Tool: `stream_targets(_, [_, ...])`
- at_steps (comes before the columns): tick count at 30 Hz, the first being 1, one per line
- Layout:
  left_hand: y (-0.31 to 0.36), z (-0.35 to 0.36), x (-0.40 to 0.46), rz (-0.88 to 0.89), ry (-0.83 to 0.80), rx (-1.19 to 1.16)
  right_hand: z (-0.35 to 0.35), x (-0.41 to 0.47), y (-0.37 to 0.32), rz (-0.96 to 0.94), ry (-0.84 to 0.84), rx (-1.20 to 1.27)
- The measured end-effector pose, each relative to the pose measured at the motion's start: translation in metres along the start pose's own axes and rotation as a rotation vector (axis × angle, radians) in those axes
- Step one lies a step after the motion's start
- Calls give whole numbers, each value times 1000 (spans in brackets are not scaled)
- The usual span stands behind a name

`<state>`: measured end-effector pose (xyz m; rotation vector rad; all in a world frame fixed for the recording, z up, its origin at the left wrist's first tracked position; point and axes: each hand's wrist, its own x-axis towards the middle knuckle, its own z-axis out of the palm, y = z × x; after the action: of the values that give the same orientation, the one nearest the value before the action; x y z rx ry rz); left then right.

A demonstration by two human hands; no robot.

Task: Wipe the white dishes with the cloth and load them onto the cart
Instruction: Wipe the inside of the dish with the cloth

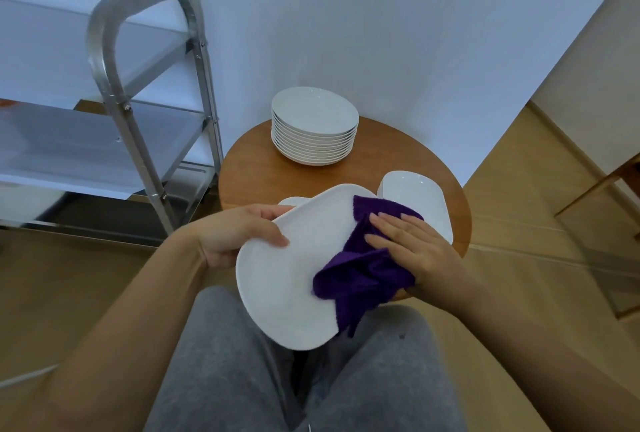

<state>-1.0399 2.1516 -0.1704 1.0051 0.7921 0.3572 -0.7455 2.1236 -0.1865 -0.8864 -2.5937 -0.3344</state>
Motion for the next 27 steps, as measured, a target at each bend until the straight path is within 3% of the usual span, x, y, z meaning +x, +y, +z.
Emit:
stream_targets(2, [-4,3,2,37,49,-221,-2,3,1,88,37,22])
stream_targets(4, [-7,7,5,115,135,-423,-3,9,-6,234,-48,143])
stream_targets(7, [-12,10,15,301,321,-498,-8,11,-15,644,-324,520])
stream_targets(9, [-11,17,19,447,346,-502,-7,7,-14,768,-353,824])
stream_targets(12, [-9,23,20,535,313,-571,-6,5,-9,861,-290,1235])
stream_targets(16, [-13,31,25,552,230,-679,5,12,-12,1086,47,1621])
stream_targets(19, [-17,41,31,523,194,-802,15,22,-18,1146,226,1451])
stream_targets(23, [-18,52,36,383,269,-636,21,37,-28,1039,204,1070])
stream_targets(27, [-13,63,38,334,337,-562,29,58,-32,1057,267,945])
